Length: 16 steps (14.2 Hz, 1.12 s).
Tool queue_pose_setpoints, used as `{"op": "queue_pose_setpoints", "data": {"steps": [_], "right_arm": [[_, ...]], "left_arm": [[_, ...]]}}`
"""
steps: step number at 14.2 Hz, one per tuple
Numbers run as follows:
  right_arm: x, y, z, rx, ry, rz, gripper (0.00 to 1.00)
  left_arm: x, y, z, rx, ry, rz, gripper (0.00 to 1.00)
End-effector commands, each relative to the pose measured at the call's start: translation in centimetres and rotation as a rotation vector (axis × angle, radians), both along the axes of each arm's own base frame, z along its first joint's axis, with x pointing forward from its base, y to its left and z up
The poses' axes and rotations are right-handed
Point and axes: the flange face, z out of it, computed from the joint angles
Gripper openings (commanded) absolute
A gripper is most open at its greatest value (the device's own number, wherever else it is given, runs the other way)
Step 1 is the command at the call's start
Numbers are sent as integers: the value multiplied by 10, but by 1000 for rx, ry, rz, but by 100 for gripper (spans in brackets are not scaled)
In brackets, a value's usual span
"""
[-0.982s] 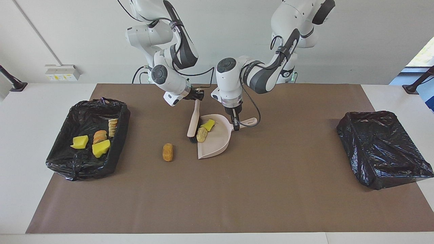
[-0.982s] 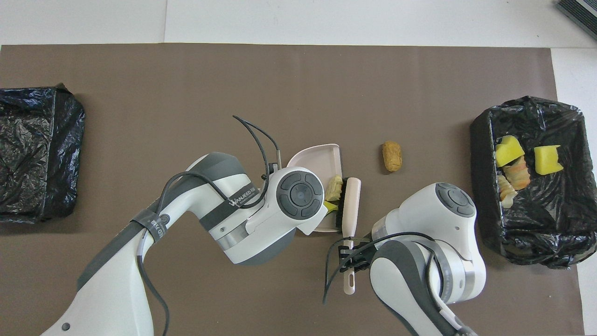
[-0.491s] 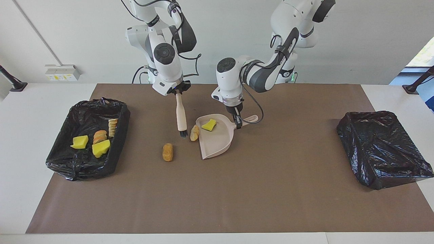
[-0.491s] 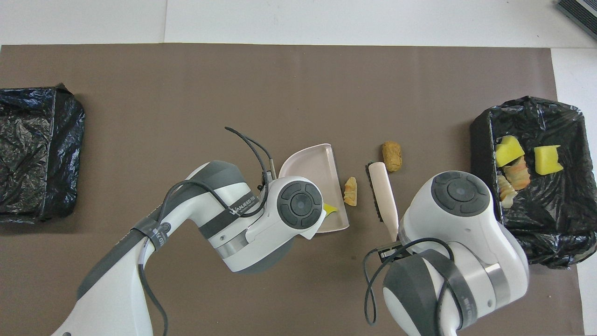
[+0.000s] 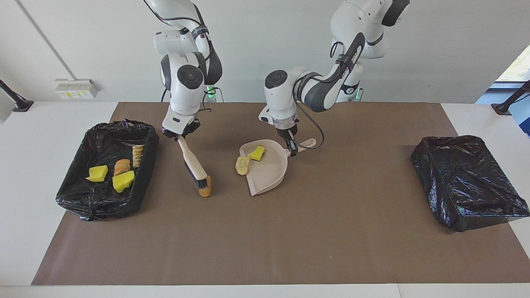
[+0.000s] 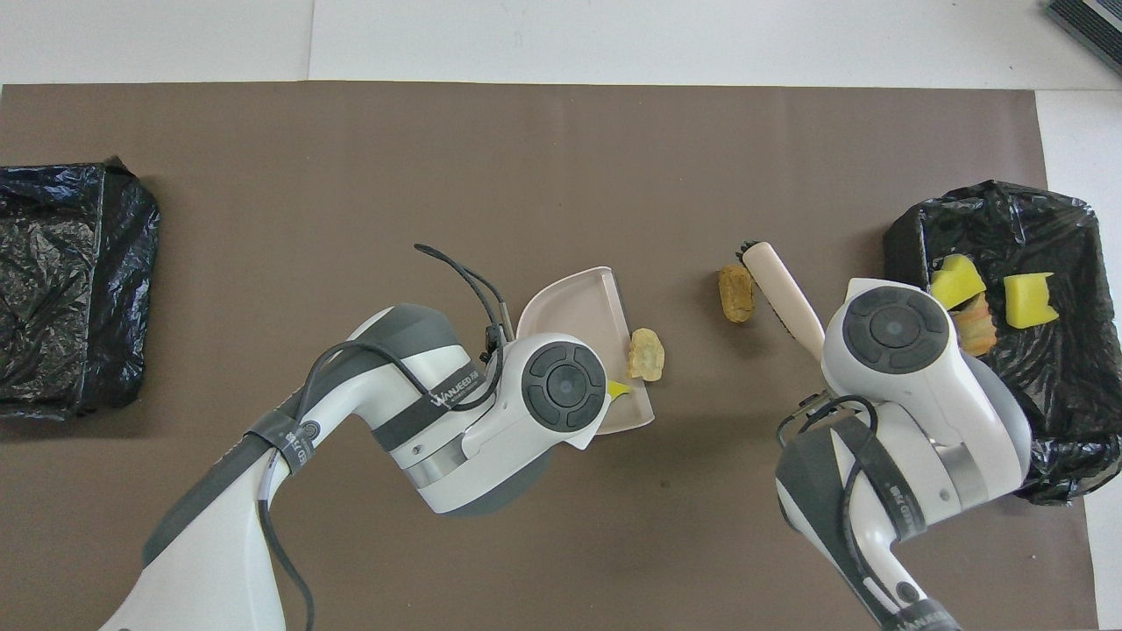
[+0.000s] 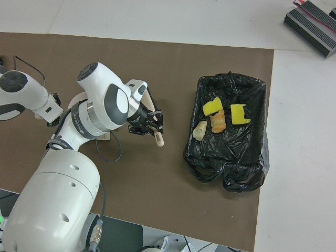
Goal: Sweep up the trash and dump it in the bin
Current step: 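Sweep the cork piece into the dustpan with the brush in the right gripper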
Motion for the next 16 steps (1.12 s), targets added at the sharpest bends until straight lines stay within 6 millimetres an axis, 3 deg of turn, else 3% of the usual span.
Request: {"op": "queue_pose_setpoints", "data": {"steps": [1,4,7,11,16], "right_arm": [[27,-14,-16,0,-3,6,0],[17,-24,-31,14,39,-31,0],[-12,-3,-34,120,141,-128,0],[-53,58,-35,244,231,-174,0],[-80,112,-25,390,313,-255,0]], "left_arm": [[-9,9,2,51,-11,28,0],[-13,14,3,80,-6,46,0],[-14,18,1,85,-9,65,0],[-17,18,-3,78,-15,91,0],[-18,17,-3,70,-6,96,0]]}}
